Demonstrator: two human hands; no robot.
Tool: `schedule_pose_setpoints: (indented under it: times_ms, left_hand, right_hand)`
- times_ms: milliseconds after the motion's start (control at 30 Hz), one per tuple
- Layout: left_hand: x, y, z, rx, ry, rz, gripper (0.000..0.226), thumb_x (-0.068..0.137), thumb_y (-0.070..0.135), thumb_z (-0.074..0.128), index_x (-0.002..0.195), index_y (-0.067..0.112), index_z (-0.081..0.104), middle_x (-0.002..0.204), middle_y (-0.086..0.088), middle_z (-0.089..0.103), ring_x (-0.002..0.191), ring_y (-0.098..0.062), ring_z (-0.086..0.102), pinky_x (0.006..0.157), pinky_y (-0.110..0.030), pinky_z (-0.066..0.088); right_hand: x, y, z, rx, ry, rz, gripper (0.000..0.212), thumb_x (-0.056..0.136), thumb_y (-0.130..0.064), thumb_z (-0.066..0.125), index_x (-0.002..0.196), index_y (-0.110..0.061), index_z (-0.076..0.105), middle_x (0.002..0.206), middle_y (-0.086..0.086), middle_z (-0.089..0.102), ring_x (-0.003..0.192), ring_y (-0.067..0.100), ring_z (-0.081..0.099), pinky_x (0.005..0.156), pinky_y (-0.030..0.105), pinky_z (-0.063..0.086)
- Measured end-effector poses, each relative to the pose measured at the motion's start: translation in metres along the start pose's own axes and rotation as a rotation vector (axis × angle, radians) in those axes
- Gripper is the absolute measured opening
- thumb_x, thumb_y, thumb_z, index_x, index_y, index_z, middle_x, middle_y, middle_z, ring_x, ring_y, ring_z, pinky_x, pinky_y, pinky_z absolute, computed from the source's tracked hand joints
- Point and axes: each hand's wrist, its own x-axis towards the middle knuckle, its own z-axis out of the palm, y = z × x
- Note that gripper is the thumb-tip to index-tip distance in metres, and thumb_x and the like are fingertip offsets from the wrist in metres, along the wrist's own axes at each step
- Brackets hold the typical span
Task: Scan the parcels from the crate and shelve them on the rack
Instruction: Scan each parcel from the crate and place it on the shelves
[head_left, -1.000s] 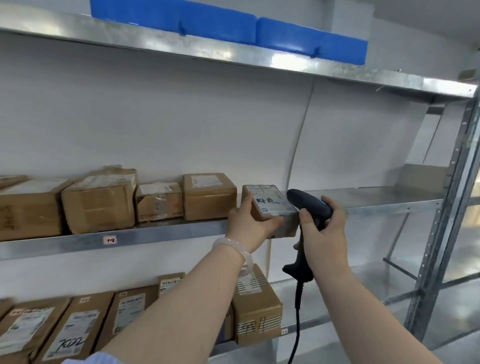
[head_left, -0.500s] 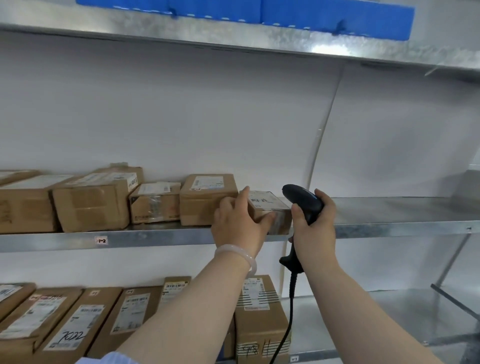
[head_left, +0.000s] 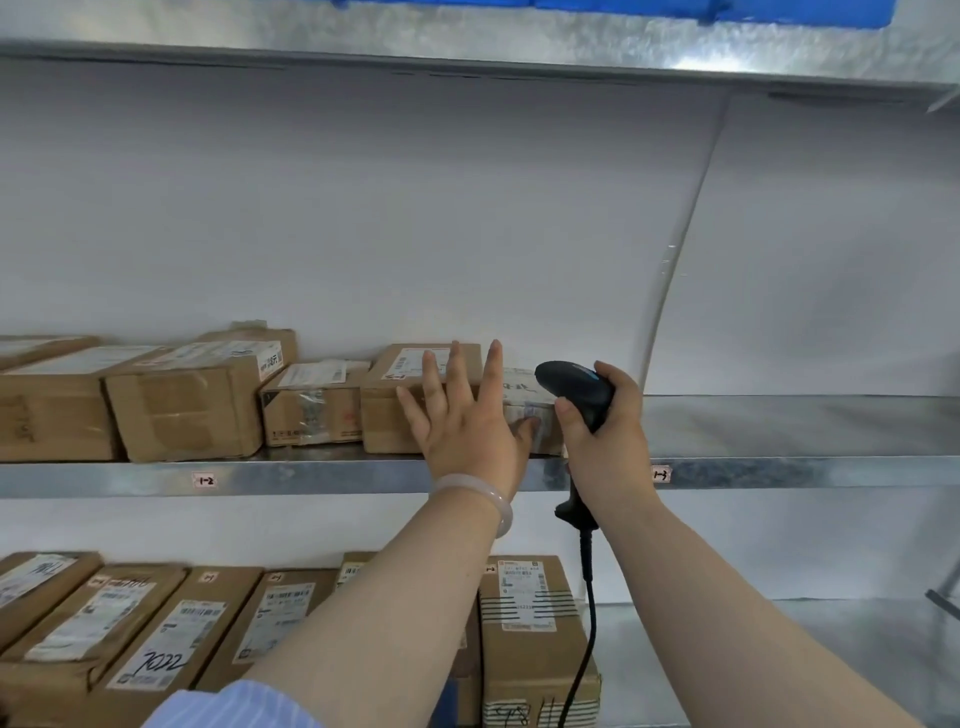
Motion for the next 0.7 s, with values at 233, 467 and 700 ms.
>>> schedule_pose_setpoints:
  times_ms: [233,467,700]
  left_hand:
    - [-0.018,-0.035,-0.015,-0.005,0.005,0.004,0.088,0.086,0.069,0.053,0.156,0.044,0.007,0.168,-0.001,-0.002,0.152,-0.027,-0.015,0.116,-0.055,-0.018]
    - [-0.074,-0.15,-0.059,0.075,-0.018,-0.104,0.086,0.088,0.07,0.05,0.155,0.049,-0.001,0.167,0.006,-0.006,0.152,-0.022,-0.014,0.118,-0.055,-0.01]
    - [-0.142,-0.318,-0.158,0.292,-0.111,-0.366,0.079,0.091,0.066,0.047,0.155,0.047,0.003,0.167,0.002,0.005,0.153,-0.025,0.0,0.12,-0.058,0.007]
  right_hand:
    - [-0.047,-0.014,0.012,0.206,0.087,-0.146,0.051,0.095,-0.026,0.063,0.131,-0.05,0.037,0.127,-0.023,0.055,0.11,0.002,0.059,0.086,0.035,0.057]
    - [-0.13,-0.025,0.093,0.216,-0.229,-0.17,0.058,0.096,-0.024,0.062,0.125,-0.065,0.032,0.123,-0.038,0.05,0.108,-0.01,0.055,0.081,0.004,0.044]
    - [-0.245,-0.056,0.222,0.192,-0.582,-0.083,0.062,0.095,-0.024,0.063,0.119,-0.07,0.03,0.12,-0.035,0.048,0.103,-0.014,0.053,0.073,0.002,0.043]
